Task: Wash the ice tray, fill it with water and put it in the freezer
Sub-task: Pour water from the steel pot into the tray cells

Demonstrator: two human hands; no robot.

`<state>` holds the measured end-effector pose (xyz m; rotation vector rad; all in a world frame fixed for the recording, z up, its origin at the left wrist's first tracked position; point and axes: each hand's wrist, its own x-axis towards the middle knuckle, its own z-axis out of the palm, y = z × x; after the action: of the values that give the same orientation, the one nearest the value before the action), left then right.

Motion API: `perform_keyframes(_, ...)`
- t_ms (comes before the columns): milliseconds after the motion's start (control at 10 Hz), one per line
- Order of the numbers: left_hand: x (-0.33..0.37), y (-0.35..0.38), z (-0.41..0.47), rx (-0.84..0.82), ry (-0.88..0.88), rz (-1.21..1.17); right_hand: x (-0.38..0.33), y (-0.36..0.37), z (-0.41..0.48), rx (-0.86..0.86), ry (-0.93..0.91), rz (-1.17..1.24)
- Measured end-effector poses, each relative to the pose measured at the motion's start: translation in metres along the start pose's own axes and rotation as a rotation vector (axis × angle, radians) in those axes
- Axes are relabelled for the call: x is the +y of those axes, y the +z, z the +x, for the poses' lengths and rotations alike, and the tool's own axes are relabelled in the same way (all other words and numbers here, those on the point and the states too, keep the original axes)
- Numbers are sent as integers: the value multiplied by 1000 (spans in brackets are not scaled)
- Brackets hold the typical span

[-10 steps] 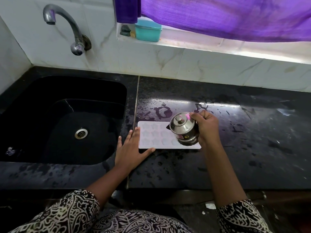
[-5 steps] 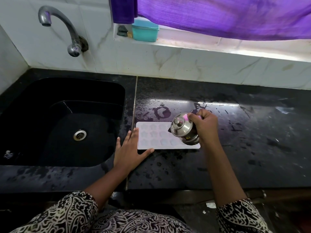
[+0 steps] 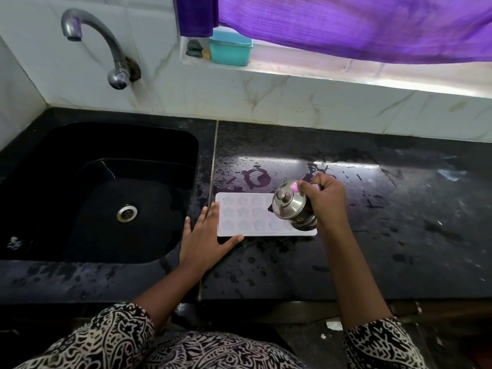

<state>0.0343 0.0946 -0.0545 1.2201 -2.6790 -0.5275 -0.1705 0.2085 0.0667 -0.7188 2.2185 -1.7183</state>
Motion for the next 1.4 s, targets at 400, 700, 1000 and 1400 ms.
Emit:
perform_keyframes(400,0,1,-1,14,1,-3,-1,-3,0,7,-4,-24)
perform_keyframes(700,0,2,-1,20,4,-18,-3,-4,1,6,-19,-36)
perform_keyframes(1000,0,2,-1,26,2,-24,-3,-2,2,6,-9,-33)
perform_keyframes(1400,-1,2,0,23,9,-15,-4,-1,-1,0,-18,-51)
